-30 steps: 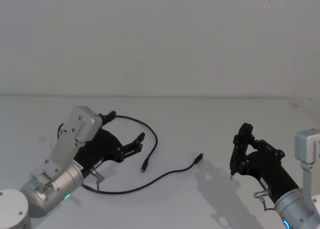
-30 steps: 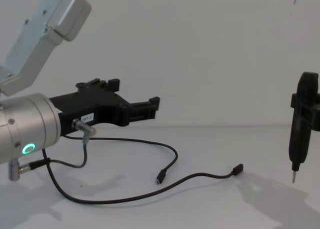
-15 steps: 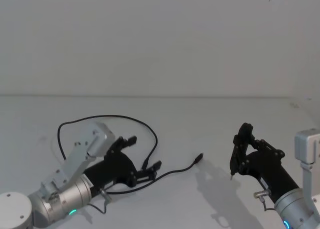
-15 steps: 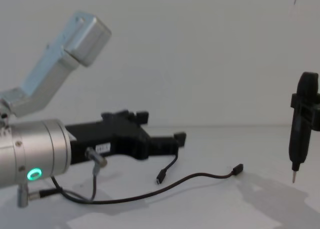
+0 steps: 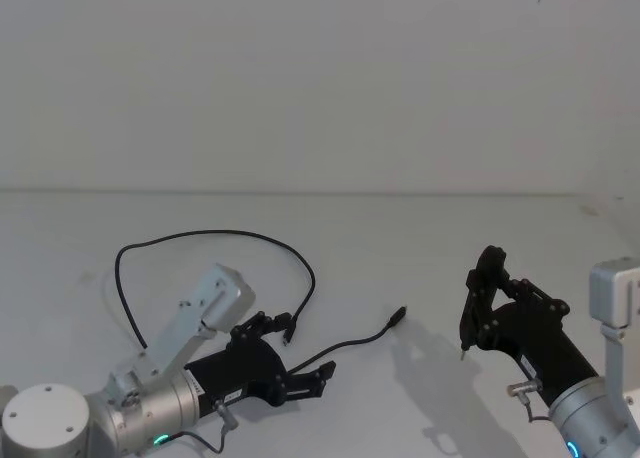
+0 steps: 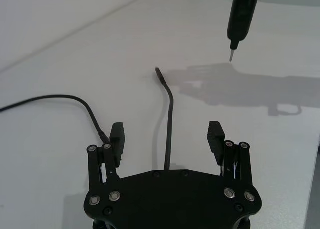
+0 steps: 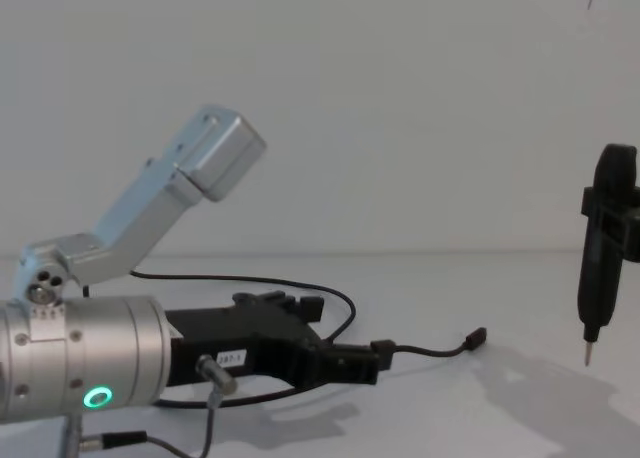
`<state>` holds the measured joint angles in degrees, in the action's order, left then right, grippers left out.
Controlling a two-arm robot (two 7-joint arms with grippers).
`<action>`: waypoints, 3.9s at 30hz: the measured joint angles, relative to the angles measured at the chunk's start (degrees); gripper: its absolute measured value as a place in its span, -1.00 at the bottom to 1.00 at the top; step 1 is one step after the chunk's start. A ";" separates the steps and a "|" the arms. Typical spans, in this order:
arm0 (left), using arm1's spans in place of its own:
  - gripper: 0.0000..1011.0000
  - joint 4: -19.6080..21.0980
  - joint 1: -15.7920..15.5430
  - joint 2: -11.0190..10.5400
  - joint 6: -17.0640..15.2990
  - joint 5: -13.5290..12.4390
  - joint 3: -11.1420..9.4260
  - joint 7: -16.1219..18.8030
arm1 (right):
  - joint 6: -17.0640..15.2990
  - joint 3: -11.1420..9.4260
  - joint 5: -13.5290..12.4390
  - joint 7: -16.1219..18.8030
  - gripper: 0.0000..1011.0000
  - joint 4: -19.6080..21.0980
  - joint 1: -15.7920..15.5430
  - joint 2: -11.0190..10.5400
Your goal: Pick up the data cable with the one hand.
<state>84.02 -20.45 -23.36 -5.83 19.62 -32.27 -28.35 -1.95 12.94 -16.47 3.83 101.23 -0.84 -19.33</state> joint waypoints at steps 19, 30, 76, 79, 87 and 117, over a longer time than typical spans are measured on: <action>0.98 -8.96 -4.80 5.55 -2.22 2.20 -1.56 -2.50 | 0.00 0.00 0.00 0.00 -0.45 0.00 0.00 0.00; 0.98 -13.10 -7.57 7.42 -2.13 0.84 -3.38 -3.10 | 0.00 0.00 0.00 0.00 -0.45 0.00 0.00 0.00; -0.93 -11.61 -6.76 7.52 1.88 -4.93 -4.30 -2.53 | 0.00 0.00 0.00 0.00 -0.45 0.00 0.00 0.00; -0.93 -10.22 -6.12 7.14 1.75 -4.51 -3.89 -2.87 | 0.00 0.00 0.00 0.00 -0.45 0.00 0.00 0.00; -0.93 -4.86 -4.28 5.07 1.10 -2.09 -2.31 -4.40 | 0.00 0.00 0.00 0.00 -0.45 0.00 0.00 0.00; -0.93 10.09 2.31 -3.62 -3.51 5.36 1.56 -7.58 | 1.16 -1.07 -3.01 1.61 -0.45 2.40 1.20 2.53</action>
<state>94.11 -18.14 -26.98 -9.34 24.98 -30.71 -35.93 -0.80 11.87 -19.48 5.44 103.62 0.37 -16.80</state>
